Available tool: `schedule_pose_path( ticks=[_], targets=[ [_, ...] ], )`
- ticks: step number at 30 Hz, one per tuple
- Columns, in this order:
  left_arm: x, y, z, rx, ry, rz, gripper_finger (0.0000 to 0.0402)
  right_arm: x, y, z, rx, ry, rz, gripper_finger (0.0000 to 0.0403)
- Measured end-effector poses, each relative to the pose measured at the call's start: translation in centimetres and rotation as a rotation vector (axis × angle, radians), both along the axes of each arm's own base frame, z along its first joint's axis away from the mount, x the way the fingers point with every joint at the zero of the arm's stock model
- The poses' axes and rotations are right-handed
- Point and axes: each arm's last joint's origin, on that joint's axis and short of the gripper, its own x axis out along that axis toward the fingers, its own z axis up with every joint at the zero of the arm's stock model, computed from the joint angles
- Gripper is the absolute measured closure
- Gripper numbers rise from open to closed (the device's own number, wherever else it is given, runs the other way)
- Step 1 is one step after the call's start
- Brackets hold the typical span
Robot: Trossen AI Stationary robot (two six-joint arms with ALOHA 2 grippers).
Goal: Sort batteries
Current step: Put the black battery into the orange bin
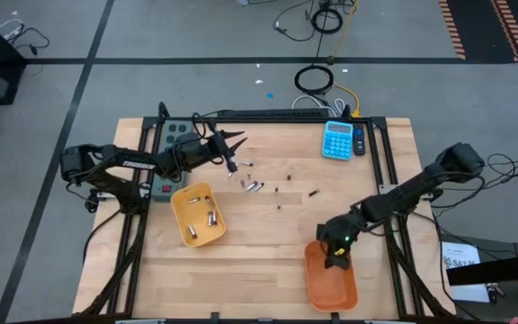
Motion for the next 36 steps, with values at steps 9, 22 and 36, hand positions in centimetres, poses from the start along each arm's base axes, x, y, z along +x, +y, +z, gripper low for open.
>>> schedule_pose_path(
  ticks=[9,22,36],
  targets=[
    [-0.3,0.8,0.0,0.001,-0.001,0.027,0.03,0.4,0.4,-2.8,-0.107,0.176,-0.054,0.0374],
    [-0.3,0.8,-0.2,-0.006,0.019,0.026,0.03,0.4,-0.4,-1.0,-0.46,0.336,-0.087,0.0374],
    [-0.3,0.8,-0.2,-0.008,0.019,0.026,0.03,-0.9,-2.5,-1.0,-0.794,0.426,-0.028,0.0374]
  ],
)
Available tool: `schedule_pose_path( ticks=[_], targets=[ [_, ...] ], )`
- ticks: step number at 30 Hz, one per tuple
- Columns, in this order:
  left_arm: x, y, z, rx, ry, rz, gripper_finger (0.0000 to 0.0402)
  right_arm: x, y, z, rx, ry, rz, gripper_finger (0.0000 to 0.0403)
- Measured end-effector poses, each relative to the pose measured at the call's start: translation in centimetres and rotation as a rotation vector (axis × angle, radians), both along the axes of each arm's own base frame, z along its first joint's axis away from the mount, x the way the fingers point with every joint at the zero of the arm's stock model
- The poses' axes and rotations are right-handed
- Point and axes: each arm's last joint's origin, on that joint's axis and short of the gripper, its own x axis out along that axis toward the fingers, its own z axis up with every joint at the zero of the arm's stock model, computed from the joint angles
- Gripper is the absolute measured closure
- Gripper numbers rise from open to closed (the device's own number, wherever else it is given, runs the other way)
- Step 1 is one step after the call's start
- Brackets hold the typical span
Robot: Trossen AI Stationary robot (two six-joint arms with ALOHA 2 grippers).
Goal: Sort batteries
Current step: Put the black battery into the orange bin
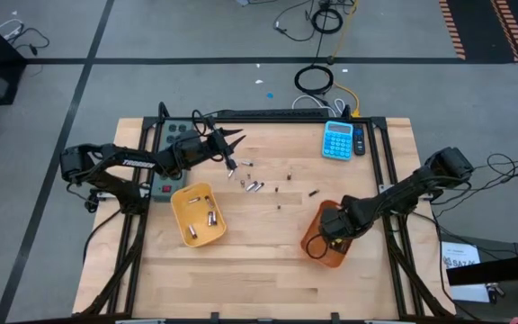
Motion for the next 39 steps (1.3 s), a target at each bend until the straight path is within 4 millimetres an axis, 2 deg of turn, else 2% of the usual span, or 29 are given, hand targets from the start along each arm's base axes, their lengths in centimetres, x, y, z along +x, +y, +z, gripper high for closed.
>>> schedule_pose_path(
  ticks=[8,15,23,27,32,39],
  targets=[
    [0.0,0.0,-0.2,-0.008,0.019,-0.001,0.03,0.7,-0.2,2.3,-0.152,0.012,0.022,0.0374],
    [0.0,0.0,-0.2,-0.009,0.023,0.0,0.03,1.3,0.1,3.7,-0.149,0.008,0.038,0.0374],
    [0.0,0.0,-0.4,-0.014,0.034,-0.001,0.03,3.6,0.9,3.5,-0.075,-0.236,0.086,0.0374],
    [0.0,0.0,-0.4,-0.018,0.04,-0.001,0.03,4.0,1.1,2.6,-0.06,-0.215,0.093,0.0373],
    [0.0,-0.1,-0.6,-0.025,0.056,-0.003,0.03,4.3,1.4,1.6,-0.014,-0.174,0.1,0.0341],
    [0.0,-0.1,-0.6,-0.034,0.056,-0.009,0.03,4.4,1.5,1.4,-0.01,-0.174,0.076,0.0327]
  ],
)
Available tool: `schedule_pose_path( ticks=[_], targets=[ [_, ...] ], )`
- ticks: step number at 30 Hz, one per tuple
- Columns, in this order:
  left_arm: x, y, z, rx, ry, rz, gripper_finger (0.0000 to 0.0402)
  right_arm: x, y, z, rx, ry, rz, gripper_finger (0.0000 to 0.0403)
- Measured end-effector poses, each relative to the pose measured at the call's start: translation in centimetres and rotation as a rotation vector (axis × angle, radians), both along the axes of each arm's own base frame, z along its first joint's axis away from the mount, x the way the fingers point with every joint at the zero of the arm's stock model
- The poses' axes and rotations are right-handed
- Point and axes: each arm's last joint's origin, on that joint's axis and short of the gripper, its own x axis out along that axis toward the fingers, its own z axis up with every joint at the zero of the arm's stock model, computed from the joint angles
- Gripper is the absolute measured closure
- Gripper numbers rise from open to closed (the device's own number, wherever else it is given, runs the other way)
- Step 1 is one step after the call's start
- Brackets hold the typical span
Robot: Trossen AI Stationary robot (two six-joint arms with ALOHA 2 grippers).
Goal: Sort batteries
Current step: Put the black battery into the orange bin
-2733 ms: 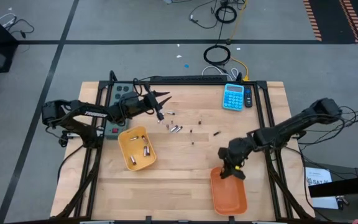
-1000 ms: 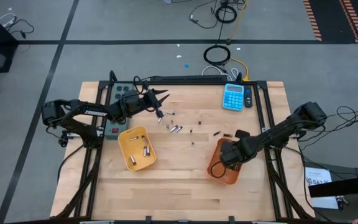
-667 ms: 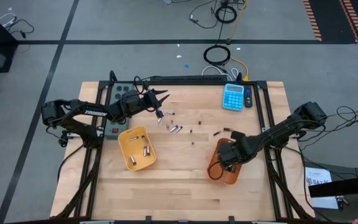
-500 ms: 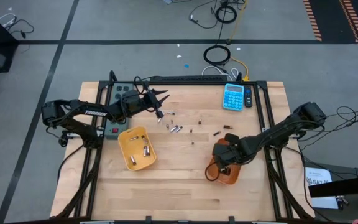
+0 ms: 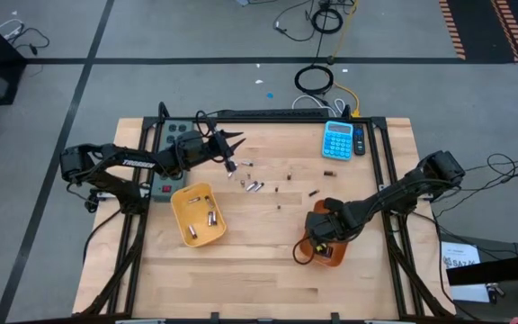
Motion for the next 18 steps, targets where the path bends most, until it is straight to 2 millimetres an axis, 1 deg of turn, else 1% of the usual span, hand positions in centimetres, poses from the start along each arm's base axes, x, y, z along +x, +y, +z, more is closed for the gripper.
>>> schedule_pose_path(
  ticks=[4,6,8,11,13,15,18],
  targets=[
    [0.0,0.0,0.0,-0.001,0.0,-0.008,0.03,-0.1,-0.1,0.1,0.004,0.001,-0.024,0.0329],
    [0.0,0.0,0.0,-0.001,0.0,-0.008,0.03,-0.4,-0.2,0.7,-0.001,0.032,-0.051,0.0329],
    [0.0,0.0,0.0,-0.001,-0.001,-0.009,0.03,-0.7,-0.3,2.0,-0.004,0.071,-0.077,0.0329],
    [0.0,0.0,0.0,-0.003,-0.001,-0.01,0.03,-0.9,-0.4,4.6,-0.035,0.09,-0.101,0.0329],
    [0.0,0.0,0.0,-0.02,-0.01,-0.013,0.03,-1.0,-0.7,6.2,-0.1,0.062,-0.113,0.0328],
    [0.0,0.0,-0.1,-0.041,-0.015,-0.011,0.03,-1.4,-1.2,7.5,-0.199,0.027,-0.126,0.0328],
    [0.0,-0.1,-0.2,-0.051,0.001,-0.01,0.03,-2.5,-2.6,8.4,-0.371,0.018,-0.225,0.0328]
  ],
)
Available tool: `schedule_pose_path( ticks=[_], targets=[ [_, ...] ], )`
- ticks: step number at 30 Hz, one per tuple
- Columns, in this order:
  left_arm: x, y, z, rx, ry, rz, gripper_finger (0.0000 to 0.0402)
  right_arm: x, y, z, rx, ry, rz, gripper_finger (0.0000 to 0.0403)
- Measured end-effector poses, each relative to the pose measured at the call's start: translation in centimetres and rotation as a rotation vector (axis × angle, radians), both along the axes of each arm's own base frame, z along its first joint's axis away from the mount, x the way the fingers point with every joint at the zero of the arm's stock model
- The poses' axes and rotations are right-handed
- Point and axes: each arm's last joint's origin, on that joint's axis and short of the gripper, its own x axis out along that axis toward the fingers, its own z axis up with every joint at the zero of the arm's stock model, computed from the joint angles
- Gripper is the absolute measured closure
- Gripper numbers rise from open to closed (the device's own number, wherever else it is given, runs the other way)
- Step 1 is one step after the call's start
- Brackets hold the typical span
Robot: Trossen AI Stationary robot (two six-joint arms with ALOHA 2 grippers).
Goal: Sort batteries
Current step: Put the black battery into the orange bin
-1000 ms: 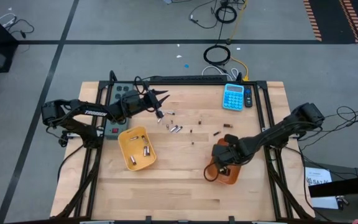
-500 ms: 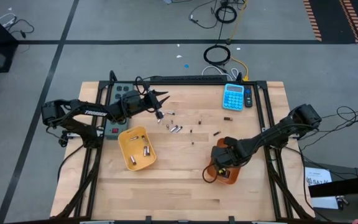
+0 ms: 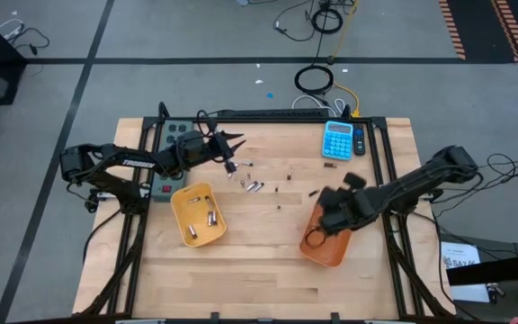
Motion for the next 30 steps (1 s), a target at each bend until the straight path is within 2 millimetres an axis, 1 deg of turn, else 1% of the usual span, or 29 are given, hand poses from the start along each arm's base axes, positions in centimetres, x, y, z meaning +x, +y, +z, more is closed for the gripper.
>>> schedule_pose_path(
  ticks=[2,4,7,9,11,14,17,20,23,25,27,30],
  targets=[
    [0.0,0.0,0.0,-0.001,0.002,0.0,0.03,-0.8,-1.7,-0.2,-0.045,0.029,-0.105,0.0328],
    [0.0,0.0,0.0,-0.014,-0.004,0.001,0.03,-1.2,-3.2,-0.9,-0.068,0.062,-0.151,0.0328],
    [0.0,0.0,0.0,-0.022,-0.014,0.002,0.03,-1.3,-5.1,-2.1,-0.064,0.104,-0.123,0.0327],
    [0.1,-0.2,0.0,-0.023,-0.014,-0.003,0.03,-1.2,-6.7,-2.2,-0.064,0.105,-0.117,0.0323],
    [0.2,-0.4,0.0,-0.043,-0.023,-0.008,0.03,-1.1,-8.5,-2.1,-0.053,0.079,-0.119,0.0317],
    [0.3,-0.8,0.0,-0.079,-0.039,-0.018,0.03,-0.9,-11.2,-1.2,-0.015,-0.032,-0.121,0.0309],
    [0.5,-1.3,0.0,-0.096,-0.04,-0.036,0.03,-1.1,-14.1,-0.8,-0.004,-0.133,-0.164,0.0307],
    [0.8,-2.2,-0.4,-0.111,-0.008,-0.065,0.03,-1.6,-16.6,-1.2,0.058,-0.128,-0.166,0.0306],
    [1.0,-3.1,-0.8,-0.145,0.028,-0.093,0.03,-1.8,-18.2,-2.3,0.12,-0.067,-0.144,0.03],
    [1.1,-3.8,-1.1,-0.155,0.057,-0.114,0.03,-1.7,-19.1,-3.2,0.194,-0.036,-0.116,0.0295],
    [1.2,-4.4,-1.2,-0.159,0.076,-0.137,0.03,-1.6,-19.9,-4.3,0.251,0.012,-0.055,0.0289],
    [1.4,-5.3,-1.3,-0.159,0.082,-0.169,0.03,-1.3,-20.4,-5.8,0.269,0.123,0.091,0.0281]
  ],
)
